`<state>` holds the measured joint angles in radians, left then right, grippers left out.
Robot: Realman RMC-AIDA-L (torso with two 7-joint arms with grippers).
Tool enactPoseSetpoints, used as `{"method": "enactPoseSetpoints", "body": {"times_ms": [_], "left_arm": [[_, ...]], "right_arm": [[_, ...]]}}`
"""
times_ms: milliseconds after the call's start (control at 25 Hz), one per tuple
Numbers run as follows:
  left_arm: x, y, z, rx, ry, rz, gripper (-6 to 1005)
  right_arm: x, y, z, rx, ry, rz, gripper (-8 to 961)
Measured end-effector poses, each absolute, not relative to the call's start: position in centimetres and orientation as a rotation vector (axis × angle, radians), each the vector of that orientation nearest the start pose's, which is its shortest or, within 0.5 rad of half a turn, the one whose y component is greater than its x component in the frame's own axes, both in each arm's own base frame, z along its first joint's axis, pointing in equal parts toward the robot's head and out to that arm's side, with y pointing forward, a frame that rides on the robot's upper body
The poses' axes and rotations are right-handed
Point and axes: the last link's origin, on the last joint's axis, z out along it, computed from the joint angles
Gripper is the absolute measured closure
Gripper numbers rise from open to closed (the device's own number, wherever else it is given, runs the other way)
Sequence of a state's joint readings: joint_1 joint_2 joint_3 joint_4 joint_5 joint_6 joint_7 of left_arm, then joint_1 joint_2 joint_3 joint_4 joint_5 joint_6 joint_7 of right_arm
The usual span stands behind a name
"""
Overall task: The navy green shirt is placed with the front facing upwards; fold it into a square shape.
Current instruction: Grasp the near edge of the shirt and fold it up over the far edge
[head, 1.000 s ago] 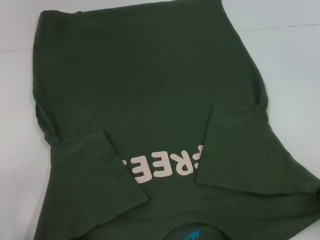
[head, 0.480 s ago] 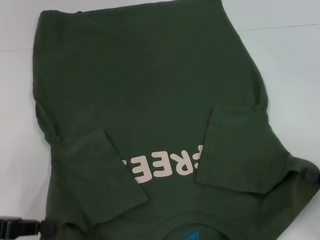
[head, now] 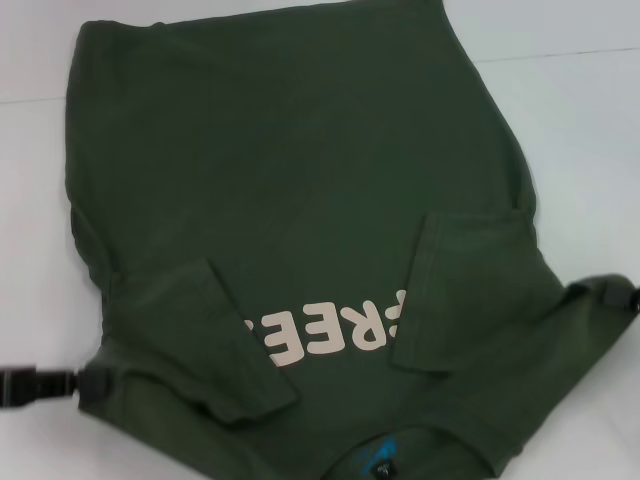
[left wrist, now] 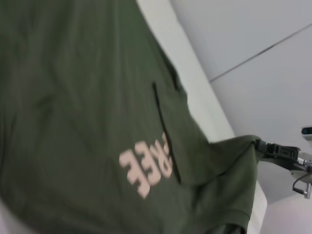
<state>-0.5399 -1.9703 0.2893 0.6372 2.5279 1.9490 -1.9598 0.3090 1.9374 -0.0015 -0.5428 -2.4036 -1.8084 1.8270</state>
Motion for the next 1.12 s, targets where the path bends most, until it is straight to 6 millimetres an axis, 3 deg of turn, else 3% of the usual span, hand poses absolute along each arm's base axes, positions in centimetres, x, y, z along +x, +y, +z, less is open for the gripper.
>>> {"method": "enactPoseSetpoints", "body": {"times_ms": [440, 520, 560, 840, 1120], "left_arm": [[-27.2, 33.8, 6.1, -2.655, -1.522, -0.649, 976], [-27.0, 34.2, 6.1, -2.647, -1.514, -0.65, 976], [-26.4, 35.7, 6.0, -2.612, -1.487, -0.64, 976], [-25.4, 38.9, 5.8, -2.508, -1.419, -0.646, 976], [-24.3, 41.1, 5.9, -2.433, -1.363, -0.686, 977]], "right_arm": [[35.0, 29.2, 8.8, -2.147, 1.64, 0.924, 879], [34.3, 30.5, 8.9, -2.152, 1.622, 0.921, 878], [33.9, 31.1, 8.9, -2.154, 1.613, 0.921, 878], [31.4, 35.2, 8.6, -2.169, 1.536, 0.914, 879], [30.3, 37.7, 8.2, -2.151, 1.487, 0.864, 879]]}}
